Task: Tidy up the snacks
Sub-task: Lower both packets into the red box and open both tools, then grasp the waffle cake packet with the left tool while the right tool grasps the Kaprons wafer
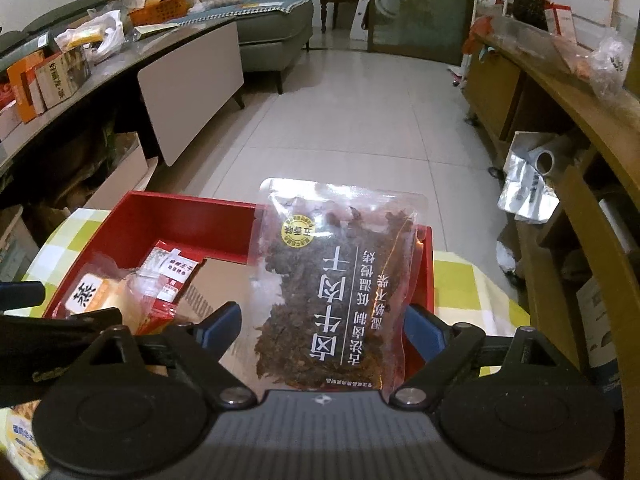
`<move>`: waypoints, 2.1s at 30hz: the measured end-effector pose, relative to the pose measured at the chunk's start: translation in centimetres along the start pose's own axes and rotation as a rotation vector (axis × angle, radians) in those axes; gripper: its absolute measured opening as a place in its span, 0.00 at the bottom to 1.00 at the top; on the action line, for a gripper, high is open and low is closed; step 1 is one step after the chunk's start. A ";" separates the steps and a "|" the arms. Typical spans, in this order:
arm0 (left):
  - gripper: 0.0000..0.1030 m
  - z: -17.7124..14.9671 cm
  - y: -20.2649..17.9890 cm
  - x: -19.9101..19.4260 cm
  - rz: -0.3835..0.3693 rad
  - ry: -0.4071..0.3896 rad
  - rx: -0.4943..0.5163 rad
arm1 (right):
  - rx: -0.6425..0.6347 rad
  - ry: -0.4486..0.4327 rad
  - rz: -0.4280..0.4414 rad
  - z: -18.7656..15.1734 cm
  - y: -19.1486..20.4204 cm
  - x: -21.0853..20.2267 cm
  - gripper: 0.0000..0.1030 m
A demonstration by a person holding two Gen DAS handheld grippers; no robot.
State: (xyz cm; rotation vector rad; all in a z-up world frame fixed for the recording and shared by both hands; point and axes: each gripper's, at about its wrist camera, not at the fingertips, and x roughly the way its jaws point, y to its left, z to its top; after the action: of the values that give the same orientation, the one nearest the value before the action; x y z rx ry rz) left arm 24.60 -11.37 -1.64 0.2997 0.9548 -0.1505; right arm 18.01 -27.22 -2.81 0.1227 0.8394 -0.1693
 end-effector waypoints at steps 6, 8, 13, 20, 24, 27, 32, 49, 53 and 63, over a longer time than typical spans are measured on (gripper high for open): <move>0.79 0.0 0.3 -0.5 -0.011 -0.006 -0.008 | -0.004 0.029 0.022 -0.2 0.1 0.7 0.95; 0.79 0.0 0.3 -0.5 -0.011 -0.006 -0.005 | 0.001 0.032 0.023 -0.2 0.0 0.8 0.95; 0.79 0.0 0.3 -0.3 -0.007 -0.001 -0.003 | 0.021 0.036 0.039 -0.1 -0.3 1.0 0.96; 0.80 0.0 0.9 -0.3 -0.017 0.008 -0.024 | 0.036 0.026 0.056 0.2 -0.6 0.6 0.97; 0.80 0.0 1.0 -0.4 -0.010 0.005 -0.018 | 0.025 0.014 0.061 0.4 -0.2 -0.1 0.97; 0.80 -0.1 1.3 -0.6 -0.013 0.007 -0.025 | 0.026 0.008 0.057 0.4 -0.1 -0.7 0.97; 0.80 -0.4 2.5 -1.6 -0.012 -0.006 -0.036 | 0.004 0.009 0.056 0.1 0.6 -2.5 0.97; 0.83 -6.0 9.0 -1.9 0.003 0.130 -0.063 | -0.220 0.097 0.119 -5.0 7.8 -5.8 0.97; 0.83 -6.9 10.3 -0.3 -0.035 0.193 -0.073 | -0.197 0.126 0.138 -5.7 7.6 -5.7 0.97; 0.88 -7.8 9.9 1.5 -0.131 0.273 -0.166 | -0.194 0.163 0.144 -6.1 8.1 -4.6 0.97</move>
State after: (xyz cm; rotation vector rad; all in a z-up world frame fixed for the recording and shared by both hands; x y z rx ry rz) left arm 21.90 0.53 -5.28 0.1056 1.2512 -0.1509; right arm 12.09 -17.72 -3.06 0.0145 1.0013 0.0584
